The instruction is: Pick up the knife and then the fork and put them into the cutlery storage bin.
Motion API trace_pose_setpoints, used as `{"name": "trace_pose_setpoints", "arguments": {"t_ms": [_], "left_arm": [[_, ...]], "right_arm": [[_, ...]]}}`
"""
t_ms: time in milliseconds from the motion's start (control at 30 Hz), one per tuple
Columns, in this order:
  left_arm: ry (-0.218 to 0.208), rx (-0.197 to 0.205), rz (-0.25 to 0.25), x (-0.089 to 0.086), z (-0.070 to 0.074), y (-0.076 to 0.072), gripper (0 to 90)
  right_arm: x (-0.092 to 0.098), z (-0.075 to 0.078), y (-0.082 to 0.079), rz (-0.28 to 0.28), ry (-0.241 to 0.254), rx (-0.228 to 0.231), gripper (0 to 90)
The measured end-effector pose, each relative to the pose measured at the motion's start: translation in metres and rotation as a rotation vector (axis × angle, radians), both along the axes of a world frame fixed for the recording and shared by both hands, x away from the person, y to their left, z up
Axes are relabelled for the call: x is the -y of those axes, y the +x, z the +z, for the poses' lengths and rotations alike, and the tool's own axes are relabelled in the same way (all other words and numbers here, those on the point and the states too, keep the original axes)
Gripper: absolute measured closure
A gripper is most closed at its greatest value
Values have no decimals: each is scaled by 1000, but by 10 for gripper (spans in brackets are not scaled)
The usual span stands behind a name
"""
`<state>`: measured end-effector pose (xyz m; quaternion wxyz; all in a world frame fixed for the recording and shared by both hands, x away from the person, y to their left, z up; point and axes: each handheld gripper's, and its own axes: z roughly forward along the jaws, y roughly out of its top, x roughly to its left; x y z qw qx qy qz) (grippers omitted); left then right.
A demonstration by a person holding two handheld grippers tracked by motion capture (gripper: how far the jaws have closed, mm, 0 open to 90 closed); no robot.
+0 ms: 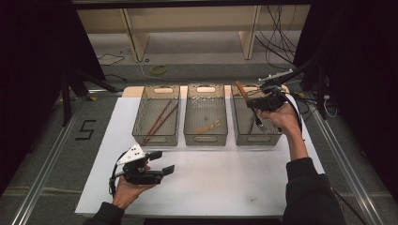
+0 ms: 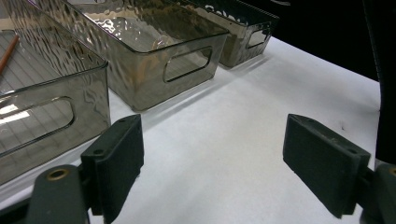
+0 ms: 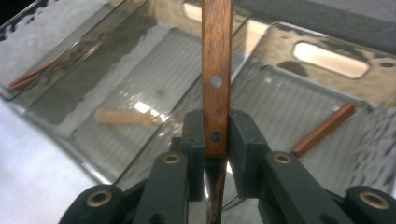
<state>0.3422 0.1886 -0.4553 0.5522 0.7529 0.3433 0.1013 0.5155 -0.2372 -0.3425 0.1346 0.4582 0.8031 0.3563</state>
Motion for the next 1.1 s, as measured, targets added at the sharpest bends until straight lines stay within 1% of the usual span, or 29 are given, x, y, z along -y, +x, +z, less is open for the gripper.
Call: {"name": "trace_pose_setpoints", "arguments": {"t_ms": [100, 133, 233, 300, 400, 500, 1033, 1100], "left_arm": [[1, 0, 0, 0, 0, 0, 199], [0, 0, 0, 0, 0, 0, 199], [0, 0, 0, 0, 0, 0, 199], [0, 0, 0, 0, 0, 0, 199], [1, 0, 0, 0, 0, 0, 199], [0, 1, 0, 0, 0, 0, 199], [0, 0, 0, 0, 0, 0, 199], [-1, 1, -1, 0, 0, 0, 199]], "right_arm": [[4, -2, 4, -16, 6, 2, 779], [4, -2, 5, -22, 0, 3, 779], [8, -4, 9, -41, 1, 3, 779], [9, -6, 11, -41, 8, 0, 779], [9, -8, 15, -52, -12, -7, 779], [11, -10, 19, -64, -13, -9, 779], [17, -19, 29, -110, -25, -27, 778], [17, -20, 30, -113, -28, -22, 778]]}}
